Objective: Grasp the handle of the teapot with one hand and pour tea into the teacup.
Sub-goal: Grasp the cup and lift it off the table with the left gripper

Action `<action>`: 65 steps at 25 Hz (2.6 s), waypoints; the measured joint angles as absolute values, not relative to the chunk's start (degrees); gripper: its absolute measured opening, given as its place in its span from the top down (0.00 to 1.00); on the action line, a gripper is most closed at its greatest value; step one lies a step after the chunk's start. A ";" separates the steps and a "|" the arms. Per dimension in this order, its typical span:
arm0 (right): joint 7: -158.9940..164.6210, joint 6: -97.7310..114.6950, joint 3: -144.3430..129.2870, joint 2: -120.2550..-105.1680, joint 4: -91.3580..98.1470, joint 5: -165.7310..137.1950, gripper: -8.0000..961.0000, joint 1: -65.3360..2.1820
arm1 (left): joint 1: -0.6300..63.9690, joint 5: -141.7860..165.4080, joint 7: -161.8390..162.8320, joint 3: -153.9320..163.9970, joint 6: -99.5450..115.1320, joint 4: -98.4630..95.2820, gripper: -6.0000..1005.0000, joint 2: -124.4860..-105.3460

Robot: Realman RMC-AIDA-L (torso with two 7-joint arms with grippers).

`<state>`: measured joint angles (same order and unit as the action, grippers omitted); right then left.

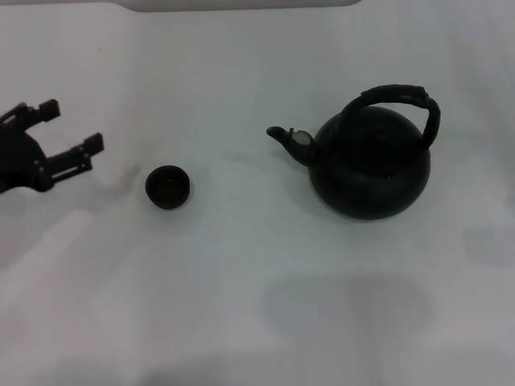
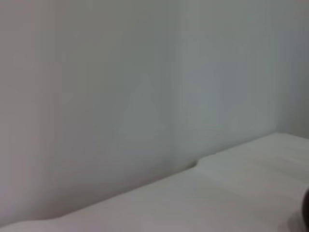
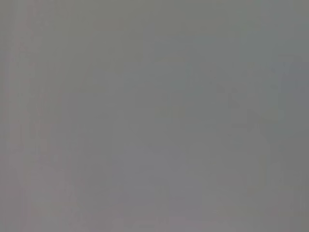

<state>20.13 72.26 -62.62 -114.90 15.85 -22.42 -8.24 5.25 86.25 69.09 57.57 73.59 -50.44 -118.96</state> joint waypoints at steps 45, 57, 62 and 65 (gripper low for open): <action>19.94 71.81 -64.86 -115.25 14.21 -23.82 0.22 -10.22 | 8.75 88.88 65.31 63.19 73.59 -40.04 0.13 -118.73; 19.95 71.45 -66.04 -114.89 14.72 -23.82 0.22 -10.77 | 10.77 88.83 64.08 63.10 71.15 -35.21 0.13 -119.00; 19.95 71.55 -66.00 -114.75 14.80 -23.82 0.22 -10.51 | 11.28 88.20 63.91 63.40 70.52 -34.27 0.13 -118.95; 20.00 71.74 -65.89 -114.75 14.80 -23.81 0.22 -10.46 | 11.62 88.14 63.90 63.46 70.42 -33.69 0.13 -119.00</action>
